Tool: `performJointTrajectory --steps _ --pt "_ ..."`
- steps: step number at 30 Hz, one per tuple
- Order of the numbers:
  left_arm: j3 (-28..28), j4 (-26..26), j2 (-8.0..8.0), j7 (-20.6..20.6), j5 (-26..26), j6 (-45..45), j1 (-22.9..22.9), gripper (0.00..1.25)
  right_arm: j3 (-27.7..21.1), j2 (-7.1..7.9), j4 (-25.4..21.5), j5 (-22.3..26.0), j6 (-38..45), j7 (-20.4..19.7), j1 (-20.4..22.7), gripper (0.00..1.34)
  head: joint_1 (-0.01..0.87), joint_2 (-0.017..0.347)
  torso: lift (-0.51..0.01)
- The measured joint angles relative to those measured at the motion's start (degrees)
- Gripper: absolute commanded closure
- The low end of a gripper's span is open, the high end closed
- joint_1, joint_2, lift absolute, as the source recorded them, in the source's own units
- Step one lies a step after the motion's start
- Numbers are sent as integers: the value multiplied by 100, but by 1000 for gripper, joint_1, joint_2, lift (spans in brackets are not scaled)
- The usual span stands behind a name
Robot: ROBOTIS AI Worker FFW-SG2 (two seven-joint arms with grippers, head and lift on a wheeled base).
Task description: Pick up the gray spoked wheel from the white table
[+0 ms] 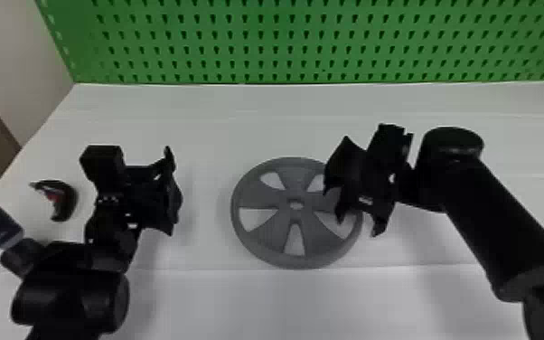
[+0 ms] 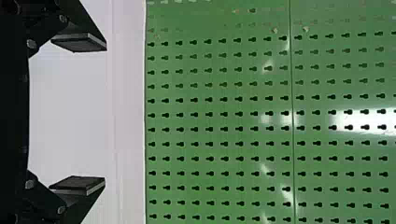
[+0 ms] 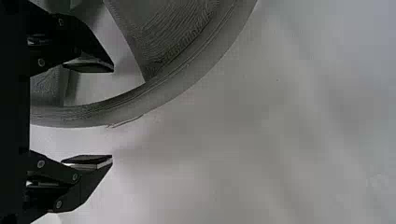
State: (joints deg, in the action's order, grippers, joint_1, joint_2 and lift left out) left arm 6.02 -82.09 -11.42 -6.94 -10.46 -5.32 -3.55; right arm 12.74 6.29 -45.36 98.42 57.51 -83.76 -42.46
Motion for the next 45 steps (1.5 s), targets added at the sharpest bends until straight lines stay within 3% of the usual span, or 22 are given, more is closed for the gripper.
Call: performJointTrajectory --steps 8,11,15,19,45 --pt "-11 0 0 0 9 16 5 252 89 31 -20 2 8 0 -26 769 806 44 -98" --pt "-13 0 0 0 9 22 11 254 133 43 -79 2 14 -5 -26 907 806 44 -98" --pt "-12 0 0 0 13 37 12 257 143 47 -116 2 15 -9 -19 937 806 44 -98" --pt "-12 0 0 0 17 47 12 260 153 51 -127 2 16 -10 -14 1069 806 44 -98" --pt "-21 0 0 0 11 48 24 265 3 36 -140 18 295 -17 -38 1070 806 44 -98"
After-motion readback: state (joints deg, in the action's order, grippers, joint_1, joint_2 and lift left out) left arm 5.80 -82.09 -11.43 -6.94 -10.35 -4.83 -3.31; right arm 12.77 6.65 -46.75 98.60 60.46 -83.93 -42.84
